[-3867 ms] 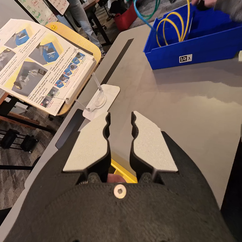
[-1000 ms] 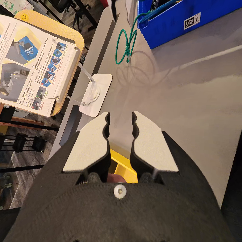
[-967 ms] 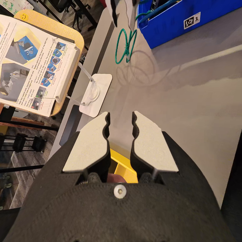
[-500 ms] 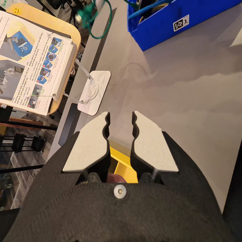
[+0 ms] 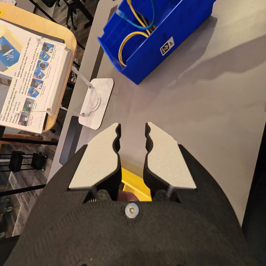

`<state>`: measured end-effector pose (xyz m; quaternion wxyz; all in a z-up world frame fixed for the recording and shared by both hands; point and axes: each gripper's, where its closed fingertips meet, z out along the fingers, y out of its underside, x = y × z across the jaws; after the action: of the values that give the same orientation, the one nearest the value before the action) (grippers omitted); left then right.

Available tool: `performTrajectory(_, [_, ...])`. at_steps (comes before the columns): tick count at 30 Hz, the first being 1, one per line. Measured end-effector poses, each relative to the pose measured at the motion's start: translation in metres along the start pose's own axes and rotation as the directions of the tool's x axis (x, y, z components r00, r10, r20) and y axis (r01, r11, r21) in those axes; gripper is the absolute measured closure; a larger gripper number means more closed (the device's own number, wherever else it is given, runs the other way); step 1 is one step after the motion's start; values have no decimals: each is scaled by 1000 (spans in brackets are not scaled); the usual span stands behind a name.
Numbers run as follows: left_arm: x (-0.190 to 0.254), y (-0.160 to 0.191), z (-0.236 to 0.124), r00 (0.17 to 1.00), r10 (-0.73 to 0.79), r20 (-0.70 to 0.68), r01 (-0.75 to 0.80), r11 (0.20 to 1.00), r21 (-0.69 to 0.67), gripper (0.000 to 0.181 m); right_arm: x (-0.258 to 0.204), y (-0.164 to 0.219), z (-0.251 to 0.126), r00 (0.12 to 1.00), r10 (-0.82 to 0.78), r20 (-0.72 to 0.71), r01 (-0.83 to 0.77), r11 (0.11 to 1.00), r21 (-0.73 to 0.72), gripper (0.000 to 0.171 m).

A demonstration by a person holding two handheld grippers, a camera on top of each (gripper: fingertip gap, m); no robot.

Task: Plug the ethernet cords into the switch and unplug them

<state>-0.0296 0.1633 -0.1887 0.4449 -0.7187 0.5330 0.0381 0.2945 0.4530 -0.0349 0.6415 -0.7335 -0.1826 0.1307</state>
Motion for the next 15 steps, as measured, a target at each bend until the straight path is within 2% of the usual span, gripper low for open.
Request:
performTrajectory(1, [1, -1, 0, 1000, 4, -2, -4, 1000, -2, 150, -6, -6, 0, 998, 58, 15, -58, 998, 33, 170])
performTrajectory(4, [3, -3, 1, 1000, 9, -4, -9, 1000, 0, 150, -22, -30, 1, 967, 240, 81, -250, 958, 144, 170])
performTrajectory(7, [4, -4, 2, 1000, 10, -9, -10, 1000, 1, 150, -25, -57, 3, 878, 443, 182, -479, 824, 302, 169])
performTrajectory(9, [5, -1, 2, 1000, 21, -6, -21, 1000, -11, 150, -22, -62, 8, 842, 497, 212, -538, 736, 410, 169])
performTrajectory(12, [6, 1, 0, 999, 31, -8, -31, 999, -15, 150, -29, -41, 31, 765, 567, 305, -641, 628, 442, 169])
performTrajectory(13, [5, 1, -1, 1000, 30, -8, -30, 999, -12, 150, -31, -28, 41, 755, 585, 297, -652, 620, 436, 170])
performTrajectory(15, [4, 3, -2, 1000, 24, -8, -24, 1000, -10, 150, -41, 3, 61, 783, 571, 246, -619, 675, 402, 169])
